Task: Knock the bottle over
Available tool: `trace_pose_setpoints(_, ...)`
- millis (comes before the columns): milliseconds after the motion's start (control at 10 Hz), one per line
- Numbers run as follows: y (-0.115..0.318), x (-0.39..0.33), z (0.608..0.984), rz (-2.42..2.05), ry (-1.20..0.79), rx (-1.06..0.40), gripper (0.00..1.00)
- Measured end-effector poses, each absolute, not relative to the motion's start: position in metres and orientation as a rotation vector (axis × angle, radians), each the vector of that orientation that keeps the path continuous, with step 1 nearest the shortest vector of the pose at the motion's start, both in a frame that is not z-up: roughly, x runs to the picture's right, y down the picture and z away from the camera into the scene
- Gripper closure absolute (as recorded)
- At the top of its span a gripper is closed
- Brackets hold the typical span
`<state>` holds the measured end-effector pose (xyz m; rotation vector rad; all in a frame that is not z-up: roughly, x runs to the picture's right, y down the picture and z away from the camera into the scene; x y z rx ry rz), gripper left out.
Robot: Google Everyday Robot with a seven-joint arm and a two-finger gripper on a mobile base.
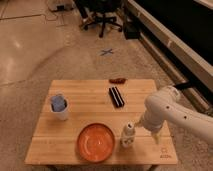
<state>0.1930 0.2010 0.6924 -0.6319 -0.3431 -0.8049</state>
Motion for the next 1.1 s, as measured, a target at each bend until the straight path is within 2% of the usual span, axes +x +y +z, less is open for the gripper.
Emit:
trace_pose_setpoints(700,0.209,0.203,0.636,-0.833,-0.343,-0.635,0.23)
trace_pose_setpoints(1100,0.212,0.194,0.635,-0.85,-0.376,-0.608,0.23)
